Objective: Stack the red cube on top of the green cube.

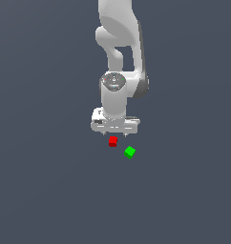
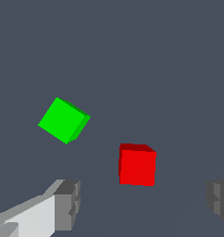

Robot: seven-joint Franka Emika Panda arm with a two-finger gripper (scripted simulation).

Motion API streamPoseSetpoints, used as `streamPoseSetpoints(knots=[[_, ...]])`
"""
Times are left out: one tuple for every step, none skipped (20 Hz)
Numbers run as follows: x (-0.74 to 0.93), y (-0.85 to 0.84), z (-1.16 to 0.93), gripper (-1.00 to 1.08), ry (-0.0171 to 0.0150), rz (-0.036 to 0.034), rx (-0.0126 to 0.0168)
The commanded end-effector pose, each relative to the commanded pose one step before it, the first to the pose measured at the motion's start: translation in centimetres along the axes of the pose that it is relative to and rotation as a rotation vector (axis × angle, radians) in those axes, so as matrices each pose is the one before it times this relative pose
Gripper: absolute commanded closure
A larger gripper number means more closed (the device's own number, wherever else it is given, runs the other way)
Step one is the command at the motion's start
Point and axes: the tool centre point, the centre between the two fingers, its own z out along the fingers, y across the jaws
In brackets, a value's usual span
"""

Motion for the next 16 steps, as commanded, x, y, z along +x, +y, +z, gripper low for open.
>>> streamPoseSetpoints(knots=[[-0.51,0.483,1.695,-0.92,-0.00326,0.03044,-0.00177],[-0.153,0.15,0.536,-0.92,-0.00122,0.0094,-0.00049],[-0.131,0.131,0.47,-0.92,-0.00107,0.00824,-0.00041],[-0.109,0.11,0.405,-0.92,-0.00092,0.00704,-0.00031],[-0.087,0.089,0.339,-0.92,-0.00078,0.00587,-0.0002],[-0.064,0.069,0.274,-0.92,-0.00064,0.00469,-0.00008],[-0.042,0.042,0.207,-0.92,-0.00049,0.00342,0.00005],[-0.019,0.022,0.142,-0.92,-0.00035,0.00226,0.00017],[0.002,0.007,0.076,-0.92,-0.00021,0.00115,0.00027],[0.004,-0.016,0.016,-0.92,0.0,0.0,0.0],[-0.018,0.006,-0.103,-0.92,-0.00113,-0.00241,-0.0003],[-0.001,-0.001,0.035,-0.92,0.0,0.0,0.0],[-0.002,-0.003,0.103,-0.92,0.0,0.0,0.0],[-0.004,-0.005,0.171,-0.92,0.0,0.0,0.0],[-0.006,-0.007,0.239,-0.92,0.0,0.0,0.0],[-0.009,-0.009,0.306,-0.92,0.0,0.0,0.0]])
